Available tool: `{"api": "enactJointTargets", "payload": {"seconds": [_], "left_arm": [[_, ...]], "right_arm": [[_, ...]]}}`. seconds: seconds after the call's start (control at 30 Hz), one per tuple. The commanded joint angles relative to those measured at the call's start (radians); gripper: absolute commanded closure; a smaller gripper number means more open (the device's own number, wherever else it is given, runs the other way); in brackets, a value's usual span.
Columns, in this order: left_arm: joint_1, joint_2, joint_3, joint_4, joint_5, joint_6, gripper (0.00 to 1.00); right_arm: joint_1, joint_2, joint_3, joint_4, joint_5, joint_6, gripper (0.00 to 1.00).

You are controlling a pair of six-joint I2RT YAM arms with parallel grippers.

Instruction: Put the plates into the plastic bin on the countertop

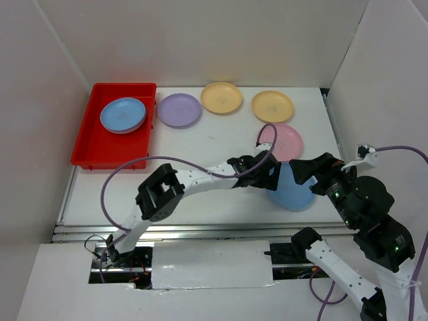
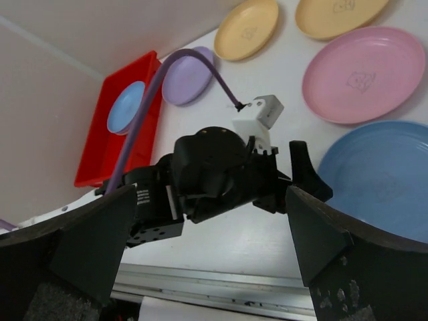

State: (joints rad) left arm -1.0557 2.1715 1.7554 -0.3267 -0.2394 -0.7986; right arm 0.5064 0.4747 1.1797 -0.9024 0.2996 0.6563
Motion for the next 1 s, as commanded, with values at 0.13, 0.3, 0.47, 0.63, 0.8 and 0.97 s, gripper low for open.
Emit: {"api": "enactJointTargets", "payload": {"seconds": [0.13, 0.3, 0.47, 0.63, 0.8, 0.97], "left_arm": [[-0.012, 0.158, 0.185, -0.004, -0.064, -0.074, 0.03], [-0.021, 0.24, 0.243, -0.046, -0.103, -0.077, 0.16], [-0.029, 0.268, 0.233, -0.067, -0.164, -0.085, 0.44], [-0.064, 0.104, 0.135, -0.187, -0.331, -0.109, 1.0], [-0.078, -0.352, -0.219, -0.193, -0.411, -0.088, 1.0], [0.2, -0.613, -0.301, -0.349, -0.425, -0.08, 1.0]], "right_arm": [[0.003, -0.025, -0.008, -0.064, -0.056, -0.038, 0.0], [0.004, -0.051, -0.028, -0.038, -0.094, -0.047, 0.0], [0.004, -0.061, -0.037, -0.027, -0.112, -0.046, 0.0], [0.004, -0.058, -0.034, -0.026, -0.117, -0.047, 0.0], [0.004, -0.058, -0.051, -0.004, -0.117, -0.049, 0.0], [0.001, -0.033, -0.083, 0.072, -0.189, -0.031, 0.0]]}}
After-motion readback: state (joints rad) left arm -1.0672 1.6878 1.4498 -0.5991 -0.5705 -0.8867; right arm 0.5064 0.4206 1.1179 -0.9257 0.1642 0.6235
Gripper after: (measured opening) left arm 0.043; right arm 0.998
